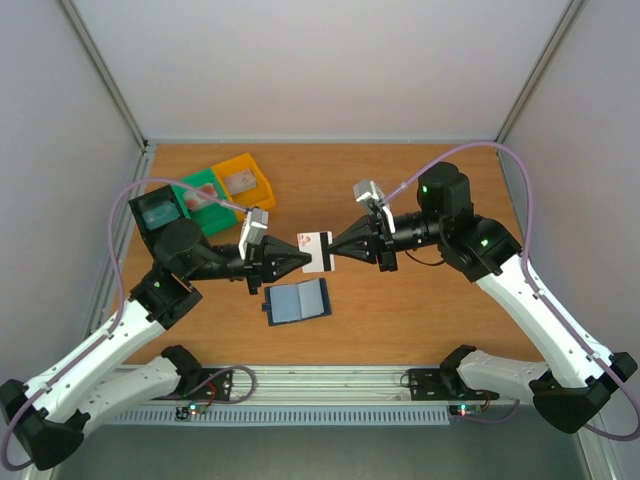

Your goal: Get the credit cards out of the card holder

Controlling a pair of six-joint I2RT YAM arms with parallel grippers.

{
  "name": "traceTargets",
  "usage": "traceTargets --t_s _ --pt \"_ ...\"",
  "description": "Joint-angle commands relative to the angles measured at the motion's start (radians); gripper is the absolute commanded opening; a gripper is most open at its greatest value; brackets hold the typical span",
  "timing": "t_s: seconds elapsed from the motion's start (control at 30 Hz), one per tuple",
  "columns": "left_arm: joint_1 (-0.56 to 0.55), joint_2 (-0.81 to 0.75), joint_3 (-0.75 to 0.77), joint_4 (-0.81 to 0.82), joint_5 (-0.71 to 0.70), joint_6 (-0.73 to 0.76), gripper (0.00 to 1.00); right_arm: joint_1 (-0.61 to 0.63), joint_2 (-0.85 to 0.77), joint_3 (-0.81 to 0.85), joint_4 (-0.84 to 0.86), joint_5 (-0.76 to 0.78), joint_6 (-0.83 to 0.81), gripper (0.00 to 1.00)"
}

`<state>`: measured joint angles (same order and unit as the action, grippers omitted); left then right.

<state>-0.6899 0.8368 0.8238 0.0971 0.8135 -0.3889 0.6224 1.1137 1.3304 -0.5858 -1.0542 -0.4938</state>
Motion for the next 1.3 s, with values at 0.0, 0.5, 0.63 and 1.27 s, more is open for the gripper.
traceTargets --t_s 0.0,0.5,0.63,1.27 --pt "-0.007 -0.002 0.018 0.075 -0.027 0.009 0.0 0.004 0.007 -0.023 0.025 -0.006 0.009 0.01" --pt "-0.007 -0.042 -0.041 0.073 -0.047 0.096 0.0 0.005 0.026 -0.024 0.002 -0.004 -0.005 0.01" --pt "-0.006 -0.037 -0.055 0.124 0.024 -0.001 0.04 0.004 0.023 -0.024 -0.012 -0.005 -0.022 0.01" --pt "-0.007 -0.028 -0.062 0.073 -0.082 -0.021 0.0 0.005 0.015 -0.05 -0.001 0.011 -0.017 0.02"
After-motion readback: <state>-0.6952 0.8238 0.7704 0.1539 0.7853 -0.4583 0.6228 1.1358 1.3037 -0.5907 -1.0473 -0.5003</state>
